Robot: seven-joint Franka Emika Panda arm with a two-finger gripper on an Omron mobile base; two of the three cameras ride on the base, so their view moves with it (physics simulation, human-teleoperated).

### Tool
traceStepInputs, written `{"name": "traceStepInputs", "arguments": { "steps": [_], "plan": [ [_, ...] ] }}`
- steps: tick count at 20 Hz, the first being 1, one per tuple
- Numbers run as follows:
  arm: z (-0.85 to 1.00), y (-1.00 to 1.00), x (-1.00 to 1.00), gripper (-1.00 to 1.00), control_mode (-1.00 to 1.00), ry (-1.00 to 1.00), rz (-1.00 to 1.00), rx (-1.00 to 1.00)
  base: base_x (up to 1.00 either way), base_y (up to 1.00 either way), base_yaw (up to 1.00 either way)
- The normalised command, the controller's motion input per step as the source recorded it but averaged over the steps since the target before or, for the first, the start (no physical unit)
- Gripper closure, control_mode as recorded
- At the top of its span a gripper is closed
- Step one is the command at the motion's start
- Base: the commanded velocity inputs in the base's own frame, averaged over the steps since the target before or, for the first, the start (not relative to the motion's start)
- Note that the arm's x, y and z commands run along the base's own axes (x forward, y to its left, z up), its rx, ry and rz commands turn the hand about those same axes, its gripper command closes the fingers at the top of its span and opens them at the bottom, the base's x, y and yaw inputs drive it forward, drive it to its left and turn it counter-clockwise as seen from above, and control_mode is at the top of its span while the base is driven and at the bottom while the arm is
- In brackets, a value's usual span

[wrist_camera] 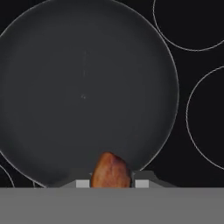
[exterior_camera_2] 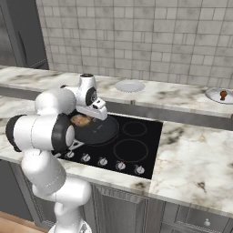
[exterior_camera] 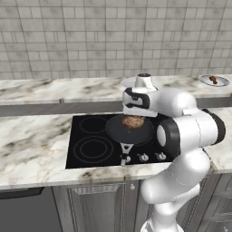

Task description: Take the chicken drumsticks from the pan and place one on each plate on the dining counter.

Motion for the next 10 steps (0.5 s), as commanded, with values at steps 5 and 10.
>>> {"name": "traceStepInputs", "arguments": {
  "steps": [5, 10],
  "plan": [
    [0.34, 0.00, -0.75, 1.00, -1.00, -0.09, -0.19, 0.00, 0.00, 0.00, 0.00],
    [0.34, -0.02, -0.70, 1.00, -1.00, -0.14, -0.11, 0.00, 0.00, 0.00, 0.00]
  ]
}}
